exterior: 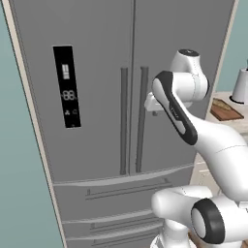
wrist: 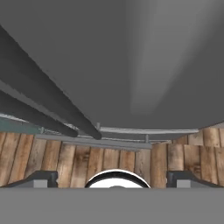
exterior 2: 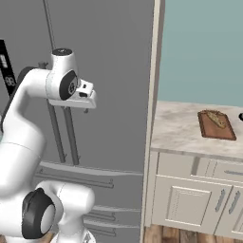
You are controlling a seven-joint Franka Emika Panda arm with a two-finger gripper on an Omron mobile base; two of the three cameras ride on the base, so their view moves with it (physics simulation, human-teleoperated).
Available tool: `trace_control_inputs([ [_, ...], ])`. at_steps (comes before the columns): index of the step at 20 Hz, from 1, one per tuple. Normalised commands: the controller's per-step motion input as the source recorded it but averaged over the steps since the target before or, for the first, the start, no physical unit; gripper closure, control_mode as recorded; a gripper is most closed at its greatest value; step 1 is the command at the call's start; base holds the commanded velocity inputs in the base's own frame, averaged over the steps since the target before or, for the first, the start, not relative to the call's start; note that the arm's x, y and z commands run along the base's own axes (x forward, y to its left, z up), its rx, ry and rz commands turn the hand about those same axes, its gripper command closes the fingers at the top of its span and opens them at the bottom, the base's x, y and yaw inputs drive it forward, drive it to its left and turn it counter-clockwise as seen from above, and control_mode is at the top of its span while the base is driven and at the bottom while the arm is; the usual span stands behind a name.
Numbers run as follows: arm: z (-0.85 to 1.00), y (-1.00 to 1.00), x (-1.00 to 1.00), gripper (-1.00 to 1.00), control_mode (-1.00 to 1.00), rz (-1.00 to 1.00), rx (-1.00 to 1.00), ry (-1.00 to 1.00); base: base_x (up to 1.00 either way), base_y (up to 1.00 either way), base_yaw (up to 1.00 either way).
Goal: Retrieve the sausage and cheese from the fridge and place them on the cutting board on the counter.
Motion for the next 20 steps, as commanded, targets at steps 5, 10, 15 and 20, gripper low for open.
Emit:
trace_control_inputs([
  [5,0.00,0.00,0.00,-1.00,1.00,0.00,0.00,0.00,-0.29,0.60,-0.02],
  [10,0.00,0.00,0.00,-1.00,1.00,0.00,0.00,0.00,-0.17,0.81,-0.02],
  [15,0.00,0.00,0.00,-1.00,1.00,0.00,0.00,0.00,-0.47,0.11,-0.10],
  [20,0.00,0.00,0.00,-1.00,1.00,0.00,0.00,0.00,-0.60,-0.33,-0.15],
])
